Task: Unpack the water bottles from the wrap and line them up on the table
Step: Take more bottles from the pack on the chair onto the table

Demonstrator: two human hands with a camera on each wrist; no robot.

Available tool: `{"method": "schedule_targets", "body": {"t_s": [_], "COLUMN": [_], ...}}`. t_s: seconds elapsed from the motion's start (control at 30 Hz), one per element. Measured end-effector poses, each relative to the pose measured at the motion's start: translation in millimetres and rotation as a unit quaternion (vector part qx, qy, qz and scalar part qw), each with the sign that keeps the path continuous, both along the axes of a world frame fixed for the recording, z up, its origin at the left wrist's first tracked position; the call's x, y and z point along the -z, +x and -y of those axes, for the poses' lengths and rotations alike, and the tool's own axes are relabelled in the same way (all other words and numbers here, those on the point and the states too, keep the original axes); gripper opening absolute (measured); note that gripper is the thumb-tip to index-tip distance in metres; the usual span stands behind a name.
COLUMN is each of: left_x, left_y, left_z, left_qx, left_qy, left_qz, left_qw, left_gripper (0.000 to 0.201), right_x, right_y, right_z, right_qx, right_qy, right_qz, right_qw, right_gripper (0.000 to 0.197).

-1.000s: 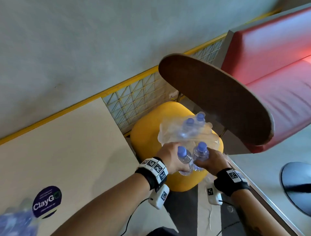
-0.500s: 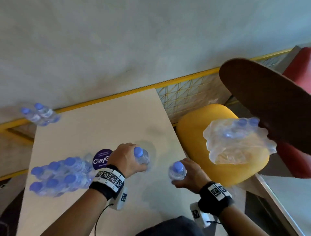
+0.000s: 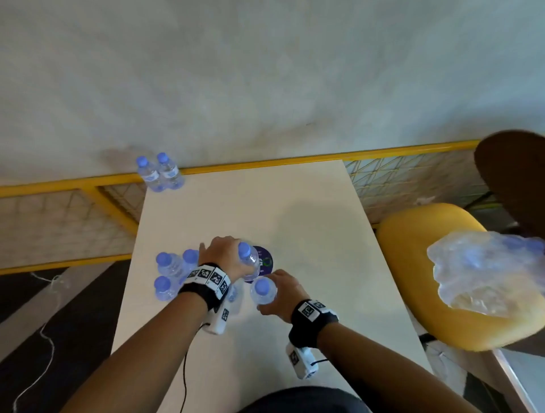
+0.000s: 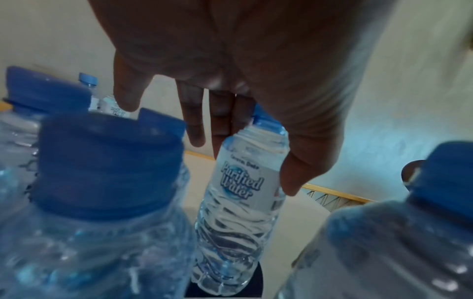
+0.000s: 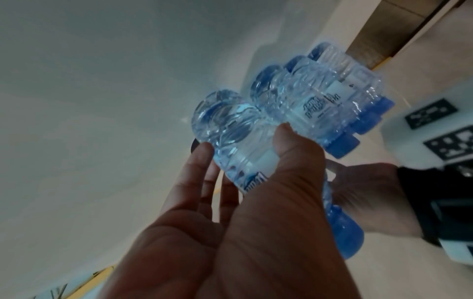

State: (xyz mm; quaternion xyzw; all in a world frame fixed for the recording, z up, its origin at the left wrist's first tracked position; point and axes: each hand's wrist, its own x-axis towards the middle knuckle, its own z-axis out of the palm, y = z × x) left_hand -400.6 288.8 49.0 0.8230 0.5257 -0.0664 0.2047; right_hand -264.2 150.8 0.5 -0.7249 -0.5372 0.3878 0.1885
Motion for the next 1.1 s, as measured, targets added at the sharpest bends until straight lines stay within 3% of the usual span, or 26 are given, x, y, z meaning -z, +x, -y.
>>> {"method": "schedule_targets", "body": {"t_s": [0.23, 0.5, 0.67, 0.83, 1.1], "left_x": [24.2, 32.2, 32.9, 32.8, 28.9], "left_y": [-13.8, -18.3, -21.5, -22.2, -21.4], "left_z": [-25.4, -35.4, -42.8, -44.2, -40.9], "left_qx": [0.057, 0.062, 0.06, 0.071, 0.07], "left_qy": [-0.029, -0.067, -0.087, -0.082, -0.075], "left_qz": [-0.026, -0.024, -0.016, -0.027, -0.031], "left_qw": [0.998, 0.996, 0.994, 0.994, 0.994], "left_gripper": [0.048, 0.045, 0.042, 0.04, 0.052], "right_x": [12.9, 9.6, 33.2, 41.9, 50.1], "right_y": [-35.6, -53.7, -50.8, -46.1, -39.6], "right_z": [-25.3, -38.6, -41.2, -43.6, -38.6], "right_qx": [0.041, 0.047, 0.054, 0.03, 0.01], "right_qy": [-0.004, -0.005, -0.015, -0.006, -0.015], "right_qz": [0.021, 0.046, 0.019, 0.028, 0.028], "right_qw": [0.999, 0.998, 0.998, 0.999, 0.999], "right_gripper": [0.046, 0.031, 0.091, 0.097, 0.101]}}
